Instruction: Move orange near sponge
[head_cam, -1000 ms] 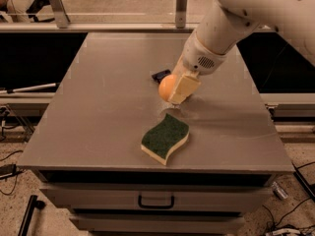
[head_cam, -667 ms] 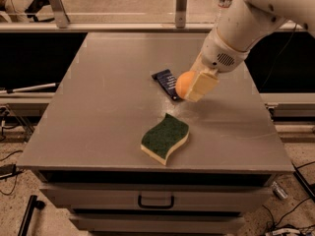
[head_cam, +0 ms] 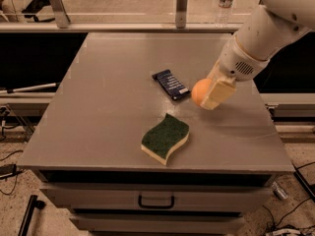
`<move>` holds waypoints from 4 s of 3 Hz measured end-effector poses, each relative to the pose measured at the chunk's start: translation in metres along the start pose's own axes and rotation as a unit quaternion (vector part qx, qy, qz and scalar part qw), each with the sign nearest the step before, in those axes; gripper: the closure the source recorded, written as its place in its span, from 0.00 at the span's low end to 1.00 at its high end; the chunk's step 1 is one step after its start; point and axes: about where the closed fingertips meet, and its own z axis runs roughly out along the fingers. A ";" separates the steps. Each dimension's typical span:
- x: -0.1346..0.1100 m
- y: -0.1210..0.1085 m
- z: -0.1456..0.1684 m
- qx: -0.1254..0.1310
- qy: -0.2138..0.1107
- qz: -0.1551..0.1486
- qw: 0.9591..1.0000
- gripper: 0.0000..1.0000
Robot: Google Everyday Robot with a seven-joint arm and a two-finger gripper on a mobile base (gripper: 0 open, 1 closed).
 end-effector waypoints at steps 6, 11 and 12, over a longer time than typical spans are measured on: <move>-0.031 0.043 0.007 -0.037 0.043 -0.317 0.947 1.00; -0.031 0.052 0.028 -0.014 0.115 -0.340 0.933 0.00; -0.031 0.052 0.028 -0.014 0.115 -0.340 0.933 0.00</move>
Offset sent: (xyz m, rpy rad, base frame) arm -0.0434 0.0573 0.0170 0.1371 -0.1822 0.7242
